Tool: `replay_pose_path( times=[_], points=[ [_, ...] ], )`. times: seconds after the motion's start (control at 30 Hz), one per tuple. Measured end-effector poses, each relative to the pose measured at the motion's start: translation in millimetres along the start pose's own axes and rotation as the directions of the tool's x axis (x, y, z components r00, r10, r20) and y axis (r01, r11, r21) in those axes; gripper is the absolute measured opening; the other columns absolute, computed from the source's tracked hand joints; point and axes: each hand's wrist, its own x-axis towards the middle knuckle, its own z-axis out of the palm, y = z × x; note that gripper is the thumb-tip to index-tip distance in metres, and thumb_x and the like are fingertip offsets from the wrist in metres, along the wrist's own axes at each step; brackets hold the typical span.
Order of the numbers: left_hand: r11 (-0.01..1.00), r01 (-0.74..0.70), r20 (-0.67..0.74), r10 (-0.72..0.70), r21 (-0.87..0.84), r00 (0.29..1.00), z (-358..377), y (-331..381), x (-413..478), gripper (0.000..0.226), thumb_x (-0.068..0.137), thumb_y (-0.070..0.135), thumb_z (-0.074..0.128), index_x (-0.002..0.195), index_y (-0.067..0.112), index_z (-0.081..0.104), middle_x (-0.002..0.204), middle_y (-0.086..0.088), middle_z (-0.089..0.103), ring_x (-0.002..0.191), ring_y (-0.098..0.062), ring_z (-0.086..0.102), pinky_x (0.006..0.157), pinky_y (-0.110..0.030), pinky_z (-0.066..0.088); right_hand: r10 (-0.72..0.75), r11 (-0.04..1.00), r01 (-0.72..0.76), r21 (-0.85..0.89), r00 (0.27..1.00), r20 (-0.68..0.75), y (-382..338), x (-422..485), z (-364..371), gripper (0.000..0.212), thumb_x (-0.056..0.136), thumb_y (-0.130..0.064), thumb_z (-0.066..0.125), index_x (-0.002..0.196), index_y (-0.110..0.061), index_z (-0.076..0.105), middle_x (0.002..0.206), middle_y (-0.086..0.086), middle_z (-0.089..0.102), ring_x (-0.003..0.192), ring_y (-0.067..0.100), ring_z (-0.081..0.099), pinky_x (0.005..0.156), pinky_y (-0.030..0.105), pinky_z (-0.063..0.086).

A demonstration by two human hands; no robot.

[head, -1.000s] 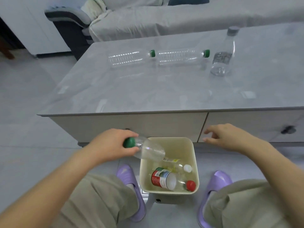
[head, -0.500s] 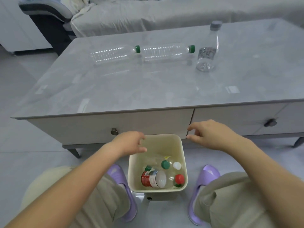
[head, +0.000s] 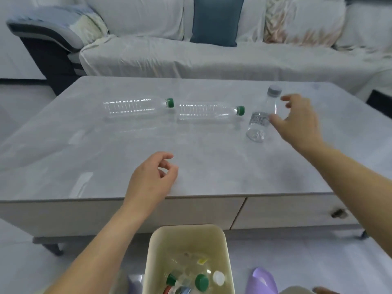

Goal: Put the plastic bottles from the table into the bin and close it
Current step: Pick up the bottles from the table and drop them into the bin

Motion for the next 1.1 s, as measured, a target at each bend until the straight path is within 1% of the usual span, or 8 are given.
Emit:
replay_pose_path(
  times=[0.1,0.2,0.33,0.53,0.7,0.83,1.0,1.1],
  points=[
    [1.0,0.025,-0.023,-0.025,-0.004,0.999,0.6,-1.6,15.2,0.031,0.087,0.024,0.057,0.118,0.024,0.058,0.083,0.015,0.058,0.062,-0.003,0.057,0.062,-0.023,0.046,0.024,0.977,-0.002,-0.215,0.995,0.099,-6.9,57.0,10.3,0.072,0.082,-0.037,0.065,0.141,-0.023,0.028,0.141,0.02,0.032,0.113,0.045,0.051,0.095,0.051,0.043],
    [0.998,0.065,-0.039,-0.065,-0.009,0.997,-1.0,-3.2,26.3,0.032,0.087,0.024,0.058,0.119,0.022,0.058,0.083,0.013,0.057,0.069,-0.006,0.057,0.072,-0.03,0.049,0.029,0.963,0.048,-0.264,0.959,0.281,-10.2,80.8,18.2,0.064,0.086,-0.036,0.062,0.141,-0.019,0.034,0.143,0.016,0.042,0.122,0.04,0.048,0.101,0.048,0.041],
    [0.997,0.071,-0.018,-0.071,0.007,0.997,-2.3,-1.3,24.3,0.034,0.087,0.026,0.057,0.121,0.022,0.057,0.087,0.01,0.058,0.072,-0.012,0.057,0.078,-0.034,0.05,-0.129,0.969,0.177,-0.173,0.959,0.254,-28.6,60.6,16.3,0.032,0.082,-0.029,0.065,0.106,-0.007,0.06,0.112,0.02,0.063,0.1,0.037,0.055,0.085,0.042,0.048],
    [0.995,0.097,0.011,-0.097,0.008,0.995,-11.7,0.2,6.5,0.038,0.087,0.029,0.056,0.124,0.018,0.054,0.096,0.002,0.061,0.088,-0.024,0.064,0.082,-0.038,0.051,-0.322,0.935,0.26,0.243,0.909,0.264,-84.4,-65.2,-46.7,0.03,0.078,-0.046,0.068,0.081,-0.016,0.064,0.068,-0.001,0.057,0.06,0.016,0.051,0.057,0.03,0.043],
    [0.992,0.122,0.067,-0.124,0.026,0.99,-17.6,-5.1,-9.6,0.041,0.088,0.031,0.056,0.126,0.018,0.052,0.102,-0.005,0.066,0.093,-0.027,0.066,0.088,-0.042,0.052,-0.272,0.962,0.229,0.147,0.827,0.492,-51.0,-177.5,-22.4,0.027,0.073,-0.041,0.074,0.085,-0.017,0.067,0.078,-0.002,0.062,0.075,0.017,0.057,0.067,0.027,0.038],
    [0.987,0.144,0.146,-0.153,0.072,0.977,-21.2,-10.6,-17.9,0.044,0.087,0.034,0.056,0.128,0.019,0.051,0.09,0.004,0.064,0.092,-0.023,0.067,0.088,-0.038,0.05,-0.074,0.996,0.091,0.007,0.759,0.647,-15.4,-246.0,46.1,0.034,0.081,-0.035,0.067,0.108,-0.015,0.063,0.098,0.002,0.057,0.082,0.02,0.056,0.076,0.029,0.045],
    [0.984,0.112,0.222,-0.142,0.139,0.965,-26.5,-7.8,-21.0,0.043,0.088,0.037,0.054,0.128,0.021,0.05,0.091,0.005,0.065,0.091,-0.017,0.064,0.077,-0.03,0.043,0.077,0.946,0.263,-0.189,0.383,0.921,-13.9,-272.3,79.8,0.057,0.082,-0.042,0.059,0.13,-0.016,0.045,0.136,0.008,0.039,0.112,0.027,0.053,0.09,0.036,0.049],
    [0.978,0.065,0.25,-0.115,0.2,0.961,-29.4,-4.0,-20.8,0.042,0.089,0.039,0.053,0.127,0.021,0.051,0.097,0.006,0.064,0.091,-0.016,0.061,0.078,-0.029,0.041,0.041,0.928,0.319,-0.191,0.425,0.904,-20.4,-241.1,70.5,0.059,0.083,-0.044,0.058,0.133,-0.016,0.045,0.143,0.009,0.037,0.122,0.028,0.05,0.097,0.038,0.047]
  ],
)
